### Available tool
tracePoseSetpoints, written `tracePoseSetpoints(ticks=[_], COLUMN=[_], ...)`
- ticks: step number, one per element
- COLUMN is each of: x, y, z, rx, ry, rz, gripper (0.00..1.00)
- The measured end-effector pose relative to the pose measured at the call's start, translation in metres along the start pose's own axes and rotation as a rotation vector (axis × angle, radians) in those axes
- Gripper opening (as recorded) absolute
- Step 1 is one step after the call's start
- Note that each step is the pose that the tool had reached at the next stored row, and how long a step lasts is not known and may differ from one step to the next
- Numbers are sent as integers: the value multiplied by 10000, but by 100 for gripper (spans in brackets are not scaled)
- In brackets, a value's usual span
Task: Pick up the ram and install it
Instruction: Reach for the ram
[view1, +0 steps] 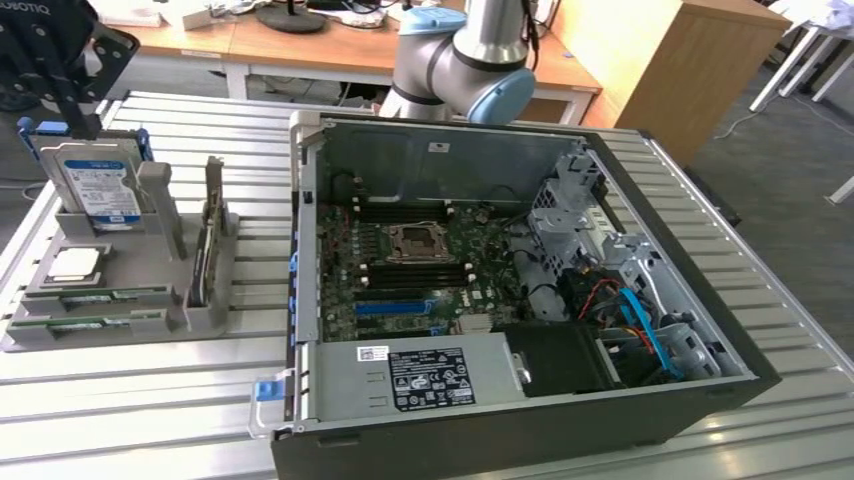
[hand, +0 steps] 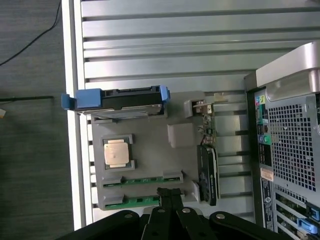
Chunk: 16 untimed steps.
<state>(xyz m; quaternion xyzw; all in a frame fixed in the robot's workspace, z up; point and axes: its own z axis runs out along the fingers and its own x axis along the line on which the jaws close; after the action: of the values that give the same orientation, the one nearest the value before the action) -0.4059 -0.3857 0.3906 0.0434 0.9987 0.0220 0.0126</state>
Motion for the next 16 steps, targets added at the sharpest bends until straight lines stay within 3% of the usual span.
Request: tracePoseSetpoints(ticks=[6, 16], x=[118, 119], y=[-8, -39], z=[1, -1], rx=[0, 0], ry=[-1, -1], rz=[10, 8], gripper=[11, 11])
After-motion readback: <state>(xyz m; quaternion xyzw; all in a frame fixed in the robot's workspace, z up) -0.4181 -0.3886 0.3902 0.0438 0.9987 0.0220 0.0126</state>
